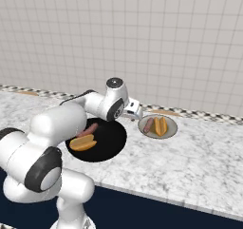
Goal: Place one bun and one sausage from the bowl on each plate.
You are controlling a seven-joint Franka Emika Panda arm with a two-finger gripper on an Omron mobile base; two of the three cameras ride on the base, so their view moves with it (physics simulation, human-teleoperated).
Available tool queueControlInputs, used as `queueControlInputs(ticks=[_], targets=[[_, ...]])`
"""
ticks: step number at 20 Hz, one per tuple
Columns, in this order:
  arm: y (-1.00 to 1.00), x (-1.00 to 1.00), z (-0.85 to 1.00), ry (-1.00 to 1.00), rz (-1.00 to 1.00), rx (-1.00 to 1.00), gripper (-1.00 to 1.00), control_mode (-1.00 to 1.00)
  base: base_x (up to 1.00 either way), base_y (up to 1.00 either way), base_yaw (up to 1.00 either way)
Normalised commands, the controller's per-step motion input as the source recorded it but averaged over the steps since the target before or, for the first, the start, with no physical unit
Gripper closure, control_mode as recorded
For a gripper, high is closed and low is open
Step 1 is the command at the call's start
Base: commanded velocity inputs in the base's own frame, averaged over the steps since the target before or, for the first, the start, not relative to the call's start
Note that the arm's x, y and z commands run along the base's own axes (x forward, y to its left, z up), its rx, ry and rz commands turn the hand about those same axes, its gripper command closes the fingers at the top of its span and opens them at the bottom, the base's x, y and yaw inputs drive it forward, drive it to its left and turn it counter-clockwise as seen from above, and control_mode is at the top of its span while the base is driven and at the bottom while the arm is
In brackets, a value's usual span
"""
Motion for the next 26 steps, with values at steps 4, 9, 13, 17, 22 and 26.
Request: queueControlInputs(ticks=[4, 9, 13, 17, 22, 26], targets=[[1.00, -0.74, 0.62, 0.16, 0.01, 0.12, -1.00, -1.00, 0.00, 0.00, 0.00], [0.96, -0.28, -0.03, 0.19, 0.03, 0.13, -1.00, -1.00, 0.00, 0.00, 0.00], [0.62, 0.15, -0.38, 0.15, 0.01, 0.18, -1.00, -1.00, 0.00, 0.00, 0.00], [0.25, 0.57, -0.49, 0.09, 0.00, 0.18, -1.00, -1.00, 0.00, 0.00, 0.00], [0.21, 0.44, -0.45, 0.01, 0.00, 0.15, -1.00, -1.00, 0.00, 0.00, 0.00], [0.13, 0.31, -0.44, 0.00, 0.00, 0.11, -1.00, -1.00, 0.00, 0.00, 0.00]])
